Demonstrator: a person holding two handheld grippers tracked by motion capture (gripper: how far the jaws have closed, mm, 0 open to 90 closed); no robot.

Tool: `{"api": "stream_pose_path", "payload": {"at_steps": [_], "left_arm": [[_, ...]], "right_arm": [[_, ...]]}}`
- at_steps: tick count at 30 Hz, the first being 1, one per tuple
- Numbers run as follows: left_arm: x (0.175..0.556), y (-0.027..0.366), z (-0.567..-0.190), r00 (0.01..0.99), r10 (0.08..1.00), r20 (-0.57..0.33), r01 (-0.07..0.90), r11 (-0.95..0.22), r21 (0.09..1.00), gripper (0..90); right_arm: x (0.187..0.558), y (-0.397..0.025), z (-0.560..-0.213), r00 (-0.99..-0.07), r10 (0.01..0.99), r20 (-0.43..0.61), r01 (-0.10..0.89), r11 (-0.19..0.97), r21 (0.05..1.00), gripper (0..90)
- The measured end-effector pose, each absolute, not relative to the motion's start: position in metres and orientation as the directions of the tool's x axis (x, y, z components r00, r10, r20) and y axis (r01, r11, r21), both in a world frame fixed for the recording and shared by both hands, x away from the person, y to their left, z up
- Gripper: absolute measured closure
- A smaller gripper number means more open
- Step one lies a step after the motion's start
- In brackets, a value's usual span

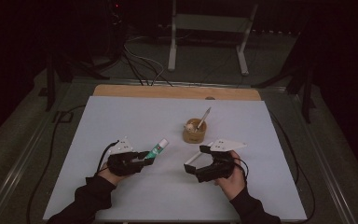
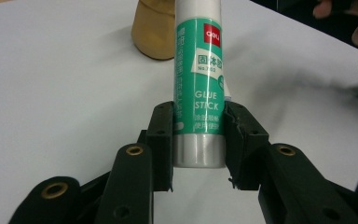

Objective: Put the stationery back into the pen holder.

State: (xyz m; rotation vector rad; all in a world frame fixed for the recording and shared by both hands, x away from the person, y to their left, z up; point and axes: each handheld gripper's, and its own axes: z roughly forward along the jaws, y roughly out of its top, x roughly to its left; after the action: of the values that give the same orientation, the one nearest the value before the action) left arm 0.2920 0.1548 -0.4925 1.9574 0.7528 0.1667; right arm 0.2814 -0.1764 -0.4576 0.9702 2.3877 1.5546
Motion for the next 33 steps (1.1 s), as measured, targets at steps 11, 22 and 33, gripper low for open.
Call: {"api": "stream_pose_path", "payload": {"at_steps": [11,22,33], "left_arm": [[0.293,0.152,-0.496,0.796,0.566,-0.213,0.439,-0.297,0.848,66.7],[0.291,0.151,-0.493,0.788,0.577,-0.214,0.429,-0.265,0.864,66.7],[0.29,0.147,-0.492,0.788,0.576,-0.217,0.423,-0.251,0.87,66.8]], "right_arm": [[0.289,-0.163,-0.436,-0.753,0.618,0.224,0.411,0.178,0.894,1.2],[0.304,-0.144,-0.439,-0.636,0.633,0.443,0.559,-0.018,0.829,1.2],[0.306,-0.124,-0.448,-0.577,0.6,0.554,0.637,-0.094,0.765,1.3]]}}
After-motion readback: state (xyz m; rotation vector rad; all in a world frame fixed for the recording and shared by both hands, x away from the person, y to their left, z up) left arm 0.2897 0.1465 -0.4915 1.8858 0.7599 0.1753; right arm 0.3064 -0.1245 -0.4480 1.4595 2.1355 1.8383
